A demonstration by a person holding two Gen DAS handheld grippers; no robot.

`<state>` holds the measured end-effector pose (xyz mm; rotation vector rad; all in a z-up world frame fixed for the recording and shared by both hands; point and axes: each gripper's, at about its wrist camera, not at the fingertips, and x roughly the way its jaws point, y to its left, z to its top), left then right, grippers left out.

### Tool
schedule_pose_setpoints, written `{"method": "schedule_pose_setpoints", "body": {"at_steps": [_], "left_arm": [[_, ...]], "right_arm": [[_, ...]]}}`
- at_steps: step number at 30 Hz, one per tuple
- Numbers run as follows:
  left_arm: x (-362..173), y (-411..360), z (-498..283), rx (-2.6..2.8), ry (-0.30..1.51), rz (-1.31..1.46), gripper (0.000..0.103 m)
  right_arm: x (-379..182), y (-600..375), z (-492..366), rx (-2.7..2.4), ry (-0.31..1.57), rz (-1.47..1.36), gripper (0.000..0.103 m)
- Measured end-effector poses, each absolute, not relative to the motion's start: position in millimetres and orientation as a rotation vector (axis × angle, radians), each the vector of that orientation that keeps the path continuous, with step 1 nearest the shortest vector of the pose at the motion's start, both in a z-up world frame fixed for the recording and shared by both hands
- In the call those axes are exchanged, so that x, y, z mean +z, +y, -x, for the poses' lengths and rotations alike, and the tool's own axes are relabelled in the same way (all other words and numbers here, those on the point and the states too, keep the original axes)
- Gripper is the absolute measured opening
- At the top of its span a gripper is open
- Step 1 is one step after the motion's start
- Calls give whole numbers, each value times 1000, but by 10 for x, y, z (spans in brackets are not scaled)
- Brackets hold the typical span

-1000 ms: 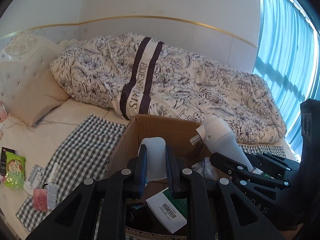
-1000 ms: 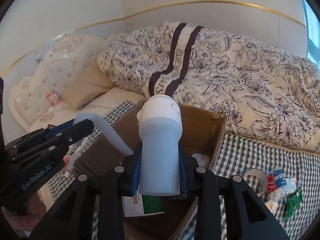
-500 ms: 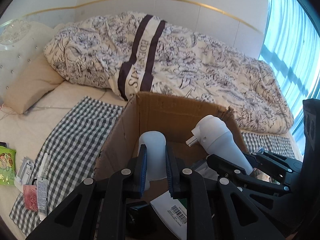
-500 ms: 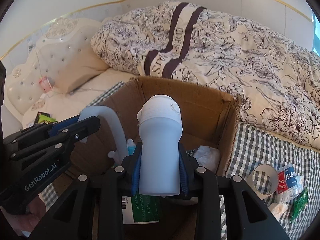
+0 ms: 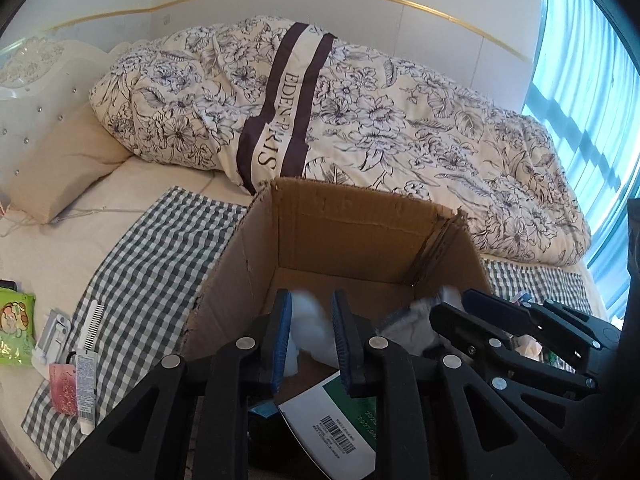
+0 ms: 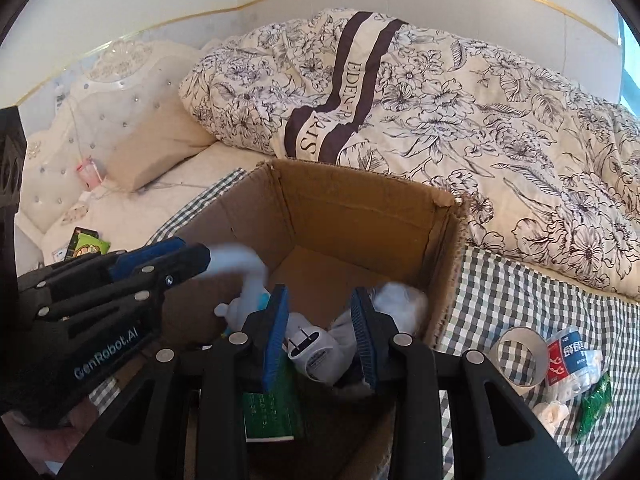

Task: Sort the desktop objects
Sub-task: 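Open the right gripper to drop the bottle in while the left releases the tube, then move both grippers away from the box back toward the checked cloth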

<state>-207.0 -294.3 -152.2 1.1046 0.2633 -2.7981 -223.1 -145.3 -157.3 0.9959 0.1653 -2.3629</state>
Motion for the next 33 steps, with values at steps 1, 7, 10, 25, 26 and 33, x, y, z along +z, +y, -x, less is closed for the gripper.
{"method": "schedule_pose_setpoints", "body": {"at_steps": [1,7,10,25,26,33], "left_arm": [[-1488,-2932,2060,-2800,260,-1098,22],[-1231,-2848,1903,-2820,251,-1033,23],[-1062,-2794,1799,-2831,242,-994,23],[-151,-2452,1056,-2912,191,-750,32],[-92,-2420,991,-2916,187,-733,32],[190,-2230,632,-2944,163,-645,37]], "right_arm": [[-1540,-1421,2211,-2367,156,-991,32],[-1274,-1243,2074,-2407,127,-933,32],[-1117,-1139,1987,-2426,107,-902,32],[-250,-722,1192,-2487,46,-678,32],[-197,-678,1134,-2491,42,-663,32],[125,-432,789,-2518,23,-578,39]]}}
